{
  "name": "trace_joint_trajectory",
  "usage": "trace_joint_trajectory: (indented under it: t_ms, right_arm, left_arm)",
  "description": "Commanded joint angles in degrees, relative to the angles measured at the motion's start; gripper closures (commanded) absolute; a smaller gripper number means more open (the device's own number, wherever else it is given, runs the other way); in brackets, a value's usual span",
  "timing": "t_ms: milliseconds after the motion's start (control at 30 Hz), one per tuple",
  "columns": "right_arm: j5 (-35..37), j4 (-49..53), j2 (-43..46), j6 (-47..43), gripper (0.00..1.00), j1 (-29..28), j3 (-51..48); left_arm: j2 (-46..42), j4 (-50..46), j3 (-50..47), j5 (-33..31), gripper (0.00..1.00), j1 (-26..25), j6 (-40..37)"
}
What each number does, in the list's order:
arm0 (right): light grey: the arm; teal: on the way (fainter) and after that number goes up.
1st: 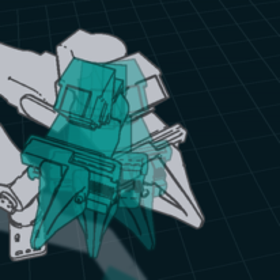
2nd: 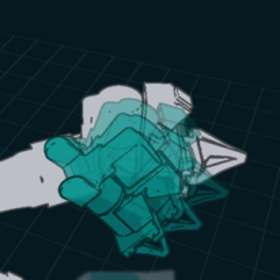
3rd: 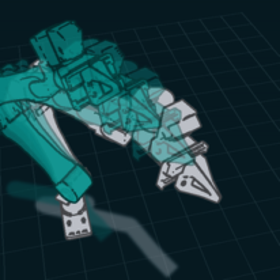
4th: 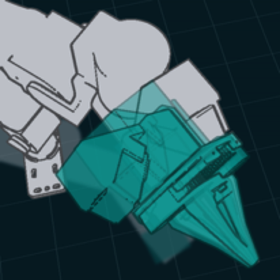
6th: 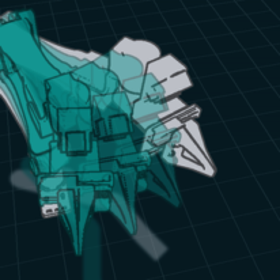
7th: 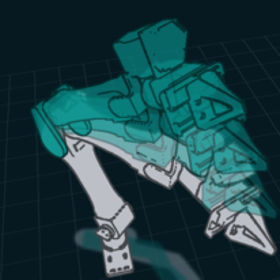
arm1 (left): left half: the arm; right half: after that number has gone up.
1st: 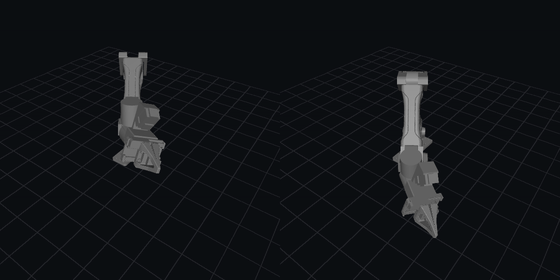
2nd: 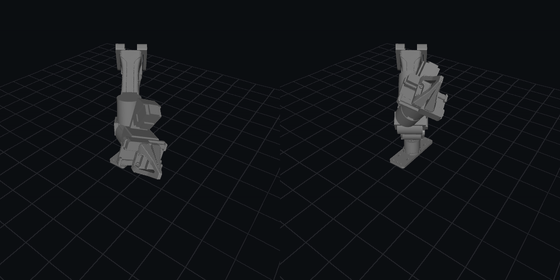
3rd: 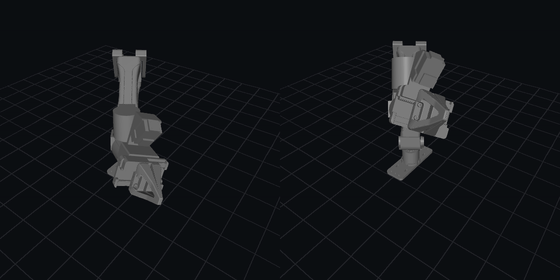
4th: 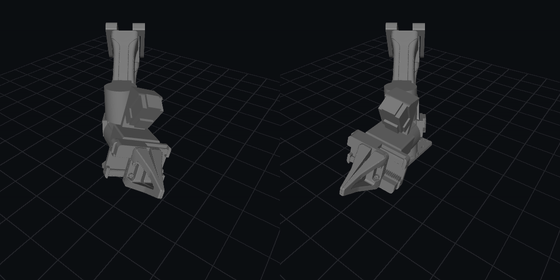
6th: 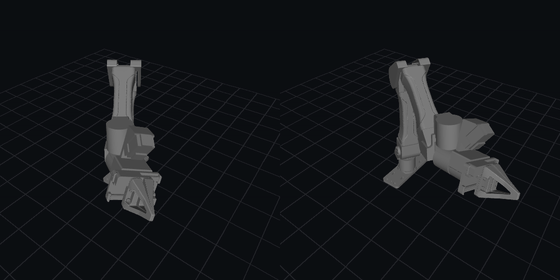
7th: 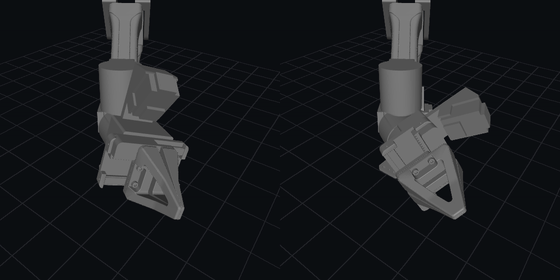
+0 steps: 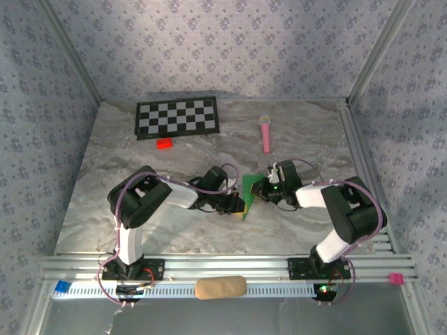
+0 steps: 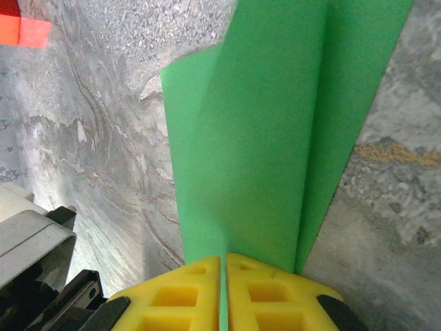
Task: Fold a paper plane with a square sheet of paper (pick it up from the middle)
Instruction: Fold the wing for the fifth time at the center of the table.
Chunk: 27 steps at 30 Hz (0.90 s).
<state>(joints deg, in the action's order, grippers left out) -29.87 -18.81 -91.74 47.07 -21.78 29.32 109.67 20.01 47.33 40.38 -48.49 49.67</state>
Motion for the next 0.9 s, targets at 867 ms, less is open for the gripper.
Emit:
trace_joint_trajectory:
  t_ms: [867]
  right_arm:
    - [5.12, 9.43, -2.46, -1.19, 0.88, -1.06, 0.9]
  left_arm:
    - [-1.35, -15.84, -3.65, 2.74, 0.98, -2.75, -5.24]
